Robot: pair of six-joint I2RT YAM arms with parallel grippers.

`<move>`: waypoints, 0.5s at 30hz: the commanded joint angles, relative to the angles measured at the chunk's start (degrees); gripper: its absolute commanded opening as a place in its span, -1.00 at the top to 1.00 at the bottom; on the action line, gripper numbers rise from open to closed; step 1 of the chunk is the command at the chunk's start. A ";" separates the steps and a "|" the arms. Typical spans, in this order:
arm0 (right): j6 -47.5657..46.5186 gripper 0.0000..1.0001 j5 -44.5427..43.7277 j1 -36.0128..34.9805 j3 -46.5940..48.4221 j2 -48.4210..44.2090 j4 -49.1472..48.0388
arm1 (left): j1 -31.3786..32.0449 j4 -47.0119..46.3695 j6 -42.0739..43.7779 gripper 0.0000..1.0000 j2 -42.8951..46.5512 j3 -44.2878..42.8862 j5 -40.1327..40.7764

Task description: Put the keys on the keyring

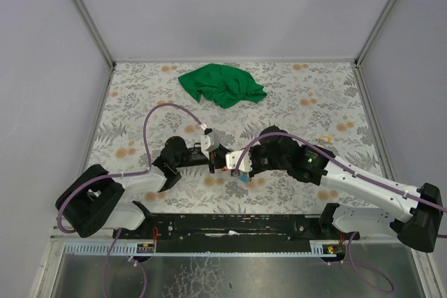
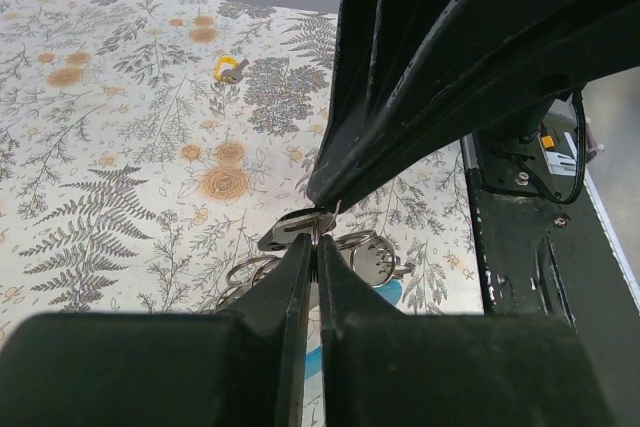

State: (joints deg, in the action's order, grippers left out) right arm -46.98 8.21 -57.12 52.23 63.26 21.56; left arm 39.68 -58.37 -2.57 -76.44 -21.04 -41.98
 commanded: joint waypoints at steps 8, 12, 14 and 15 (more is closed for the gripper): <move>1.70 1.00 -3.99 -0.49 -2.64 -4.07 -2.38 | -2.06 -5.72 -4.08 1.00 2.19 1.86 3.50; 2.89 1.00 -3.86 -0.51 -4.19 -4.31 -2.91 | -2.11 -6.23 -5.38 1.00 3.25 2.31 5.81; 3.26 1.00 -3.37 -0.45 -4.77 -4.15 -3.53 | -2.07 -7.10 -6.05 1.00 3.42 2.72 6.40; 3.45 1.00 -2.94 -0.47 -4.99 -4.00 -3.88 | -2.08 -8.05 -6.60 1.00 3.45 2.96 6.70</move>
State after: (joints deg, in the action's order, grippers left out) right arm -45.56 6.90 -57.45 48.31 60.49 17.21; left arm 38.79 -60.34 -7.01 -74.46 -19.35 -39.48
